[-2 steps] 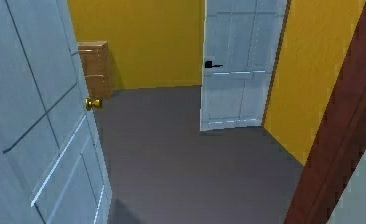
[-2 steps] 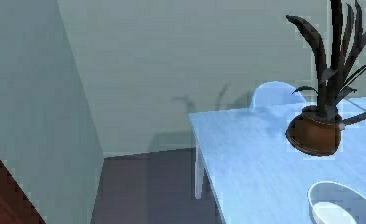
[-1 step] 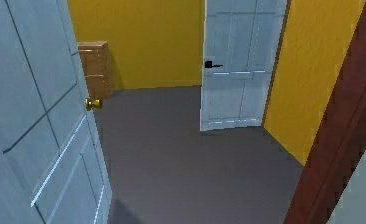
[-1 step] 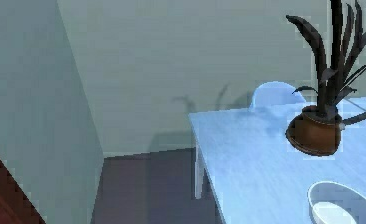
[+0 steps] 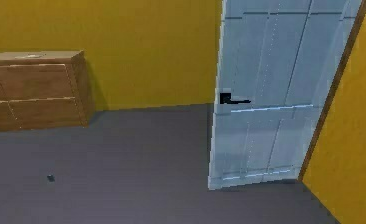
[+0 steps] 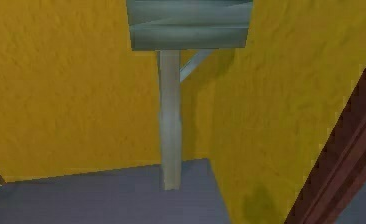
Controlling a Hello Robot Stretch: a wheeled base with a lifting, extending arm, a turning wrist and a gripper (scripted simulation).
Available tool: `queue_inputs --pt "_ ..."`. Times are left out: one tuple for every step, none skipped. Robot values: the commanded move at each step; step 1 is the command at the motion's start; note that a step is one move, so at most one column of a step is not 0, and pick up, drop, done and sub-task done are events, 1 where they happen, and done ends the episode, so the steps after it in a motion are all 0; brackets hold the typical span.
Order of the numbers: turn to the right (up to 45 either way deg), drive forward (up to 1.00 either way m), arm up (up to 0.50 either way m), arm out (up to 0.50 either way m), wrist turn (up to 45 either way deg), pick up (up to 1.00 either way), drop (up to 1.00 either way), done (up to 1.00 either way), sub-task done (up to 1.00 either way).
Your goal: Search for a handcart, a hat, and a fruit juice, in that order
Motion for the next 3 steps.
queue_inputs --pt "-3.0 0.00 0.00 0.00 0.0 0.00 0.00 0.00 0.00" --pt "0.0 1.00 0.00 0.00 0.0 0.00 0.00 0.00 0.00" --pt "27.0 0.00 0.00 0.00 0.0 0.00 0.00 0.00 0.00"
